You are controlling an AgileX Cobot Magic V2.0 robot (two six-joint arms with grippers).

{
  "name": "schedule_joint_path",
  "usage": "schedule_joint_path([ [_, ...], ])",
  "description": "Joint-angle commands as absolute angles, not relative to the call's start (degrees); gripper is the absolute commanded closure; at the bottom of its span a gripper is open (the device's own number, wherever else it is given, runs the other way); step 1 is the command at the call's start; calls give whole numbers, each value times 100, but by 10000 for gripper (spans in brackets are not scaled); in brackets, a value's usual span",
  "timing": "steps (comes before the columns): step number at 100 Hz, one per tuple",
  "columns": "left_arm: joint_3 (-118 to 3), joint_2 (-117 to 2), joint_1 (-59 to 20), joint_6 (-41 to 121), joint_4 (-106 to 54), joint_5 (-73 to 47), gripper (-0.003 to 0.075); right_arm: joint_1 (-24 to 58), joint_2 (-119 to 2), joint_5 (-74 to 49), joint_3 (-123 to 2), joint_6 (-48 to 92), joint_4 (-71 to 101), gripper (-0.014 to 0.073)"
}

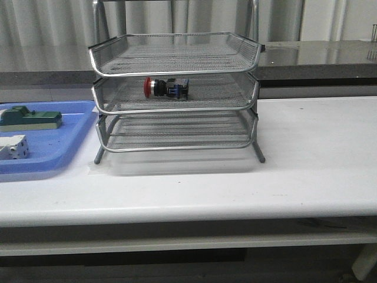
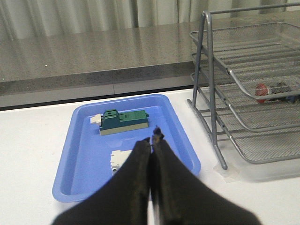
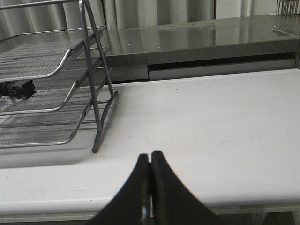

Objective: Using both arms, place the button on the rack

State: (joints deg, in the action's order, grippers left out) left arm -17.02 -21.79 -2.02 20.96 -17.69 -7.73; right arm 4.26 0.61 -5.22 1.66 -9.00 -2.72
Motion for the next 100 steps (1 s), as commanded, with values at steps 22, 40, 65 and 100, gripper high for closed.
schedule_joint_path([
  [22, -1860, -2208, -185, 2039, -1835, -294, 741, 391, 180, -33, 52, -907, -333, 651],
  [40, -1860, -2208, -185, 2039, -1532, -294, 741, 391, 180, -33, 52, -907, -333, 651],
  [65, -1490, -2208, -185, 75, 243, 301, 741, 391, 180, -33, 52, -907, -333, 651],
  [100, -392, -1235, -185, -35, 274, 652, 741, 391, 180, -33, 52, -907, -333, 651],
])
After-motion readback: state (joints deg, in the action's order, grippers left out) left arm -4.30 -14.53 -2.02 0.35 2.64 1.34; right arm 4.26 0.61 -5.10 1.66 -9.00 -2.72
